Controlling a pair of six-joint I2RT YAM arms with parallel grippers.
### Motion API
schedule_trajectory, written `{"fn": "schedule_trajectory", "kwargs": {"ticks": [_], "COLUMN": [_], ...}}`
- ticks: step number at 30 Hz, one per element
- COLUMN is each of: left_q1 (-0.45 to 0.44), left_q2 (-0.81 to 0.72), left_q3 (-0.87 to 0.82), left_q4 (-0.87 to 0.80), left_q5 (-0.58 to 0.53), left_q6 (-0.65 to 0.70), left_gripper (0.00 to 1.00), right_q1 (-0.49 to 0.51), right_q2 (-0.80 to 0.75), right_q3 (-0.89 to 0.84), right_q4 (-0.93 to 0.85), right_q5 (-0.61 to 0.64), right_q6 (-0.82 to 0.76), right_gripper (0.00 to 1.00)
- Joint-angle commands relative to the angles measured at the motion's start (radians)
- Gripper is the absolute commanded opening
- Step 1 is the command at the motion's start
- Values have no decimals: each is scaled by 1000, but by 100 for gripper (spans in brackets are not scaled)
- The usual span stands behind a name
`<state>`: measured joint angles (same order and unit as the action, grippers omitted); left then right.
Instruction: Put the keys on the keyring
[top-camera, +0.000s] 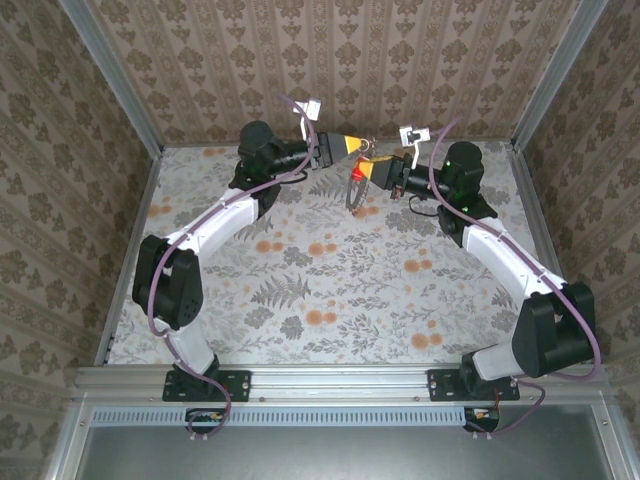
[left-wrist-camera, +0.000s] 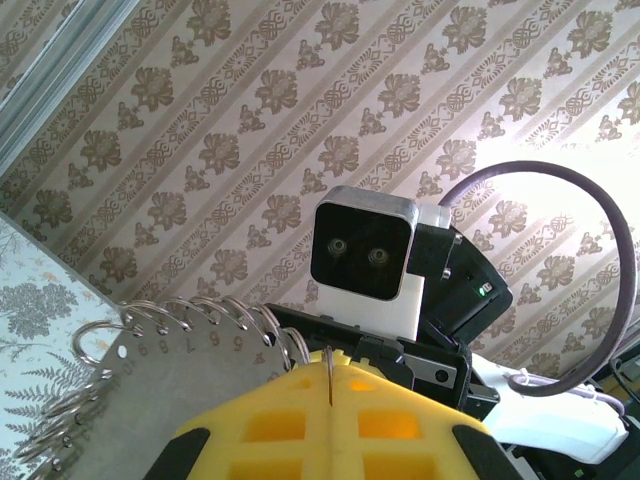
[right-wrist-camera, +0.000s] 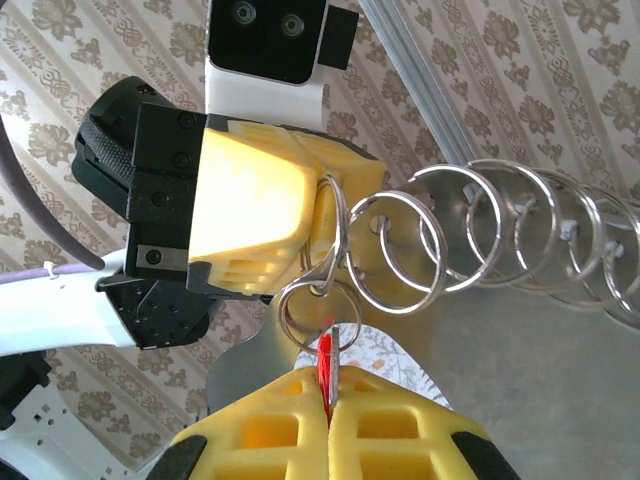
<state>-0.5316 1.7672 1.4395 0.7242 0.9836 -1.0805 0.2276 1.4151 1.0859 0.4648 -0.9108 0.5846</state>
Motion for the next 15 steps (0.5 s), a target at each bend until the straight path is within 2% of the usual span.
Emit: {"fn": "schedule_trajectory", "kwargs": {"ticks": [1,15], "left_q1": [13,16], "left_q2": [-14,2], "left_q3": [0,-1], "left_q4": [77,73], "left_q5": [1,16], "left_q6": [19,34], "left_gripper": [0,0], "right_q1": [-4,-27], "right_q2": [-51,-50], "right_q3": [33,105], "right_q4": [-98,-239], "right_q5": [1,-21], "right_q6": [-53,-123], "right_gripper": [0,0]}}
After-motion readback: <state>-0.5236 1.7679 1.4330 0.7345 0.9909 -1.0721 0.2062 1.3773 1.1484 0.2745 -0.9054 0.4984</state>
